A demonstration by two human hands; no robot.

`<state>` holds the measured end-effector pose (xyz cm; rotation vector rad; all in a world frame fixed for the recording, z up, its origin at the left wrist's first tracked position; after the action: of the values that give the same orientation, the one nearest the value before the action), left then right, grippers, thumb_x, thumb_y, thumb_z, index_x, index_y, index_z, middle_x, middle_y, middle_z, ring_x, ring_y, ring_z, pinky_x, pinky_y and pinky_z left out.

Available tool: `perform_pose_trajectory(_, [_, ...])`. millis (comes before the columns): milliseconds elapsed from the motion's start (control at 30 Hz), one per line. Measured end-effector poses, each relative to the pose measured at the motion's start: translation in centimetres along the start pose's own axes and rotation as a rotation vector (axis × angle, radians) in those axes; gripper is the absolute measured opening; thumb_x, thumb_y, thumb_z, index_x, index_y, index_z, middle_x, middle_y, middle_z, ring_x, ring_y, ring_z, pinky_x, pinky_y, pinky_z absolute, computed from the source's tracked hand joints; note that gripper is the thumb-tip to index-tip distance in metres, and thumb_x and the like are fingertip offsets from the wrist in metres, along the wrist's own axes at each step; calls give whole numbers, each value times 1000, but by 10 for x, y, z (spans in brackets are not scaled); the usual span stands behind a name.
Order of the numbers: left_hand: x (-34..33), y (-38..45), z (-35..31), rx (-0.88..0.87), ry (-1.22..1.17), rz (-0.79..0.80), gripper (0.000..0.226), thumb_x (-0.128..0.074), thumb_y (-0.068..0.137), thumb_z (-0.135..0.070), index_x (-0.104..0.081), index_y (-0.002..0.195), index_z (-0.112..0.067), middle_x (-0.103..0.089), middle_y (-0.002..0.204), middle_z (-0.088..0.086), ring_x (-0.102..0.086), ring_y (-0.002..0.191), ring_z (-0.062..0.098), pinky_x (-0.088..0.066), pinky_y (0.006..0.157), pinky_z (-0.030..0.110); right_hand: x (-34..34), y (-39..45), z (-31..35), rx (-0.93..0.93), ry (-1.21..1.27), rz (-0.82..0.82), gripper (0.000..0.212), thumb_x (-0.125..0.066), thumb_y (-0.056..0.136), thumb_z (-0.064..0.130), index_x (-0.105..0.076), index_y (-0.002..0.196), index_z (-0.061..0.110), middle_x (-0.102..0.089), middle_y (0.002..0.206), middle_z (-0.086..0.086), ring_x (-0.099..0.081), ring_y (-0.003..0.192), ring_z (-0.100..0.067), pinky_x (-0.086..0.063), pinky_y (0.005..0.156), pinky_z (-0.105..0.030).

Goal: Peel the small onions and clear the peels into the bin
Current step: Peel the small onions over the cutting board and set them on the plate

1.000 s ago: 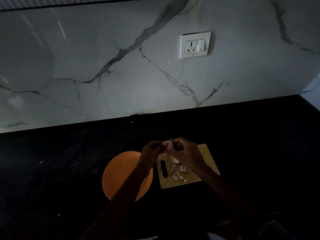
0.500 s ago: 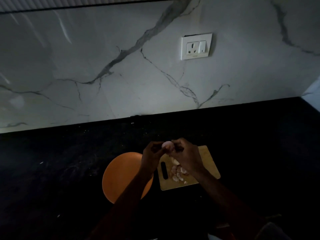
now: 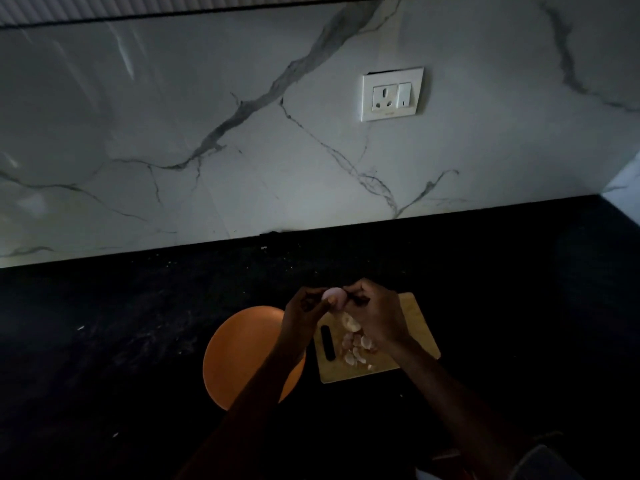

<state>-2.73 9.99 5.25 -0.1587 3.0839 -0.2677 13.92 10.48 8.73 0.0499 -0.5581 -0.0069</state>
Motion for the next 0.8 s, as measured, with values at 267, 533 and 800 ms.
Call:
perform_pose_trajectory(267, [-2,6,-13,-65,-103,-23,5,-68,91,-9,-70,96,-7,-75,90,9,-72,88,22,-58,77,36,-1,9,2,-45,181,66,16,-68,91,23,-70,103,33,-72,96,19,-67,95,4,-58,84,-28])
perform_pose_trajectory(533, [-7,16,4,48,47,2,39,-65,96,-34,-64,116,0,-70,107,18,-70,98,26,-58,76,28,-4,12,1,-209,127,-12,19,-81,79,30,-64,85,37,-68,79,18,-65,77,3,-58,70,-28])
perform_pose_trajectory(800, [-12,16,-9,-30,356,173,38,-59,90,-64,-72,86,-28,-72,84,-7,-69,86,10,-51,75,31,-2,7,0,-217,38,-28,17,-79,81,28,-64,84,33,-66,78,18,-63,75,4,-47,60,-16])
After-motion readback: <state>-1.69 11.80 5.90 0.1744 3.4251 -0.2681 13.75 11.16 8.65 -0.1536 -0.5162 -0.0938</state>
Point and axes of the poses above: each hand's wrist, its own y-axis towards the middle knuckle, its own x-axis out of the back of the hand, z = x × y, the point moved 3 cm from there along y, towards the middle knuckle
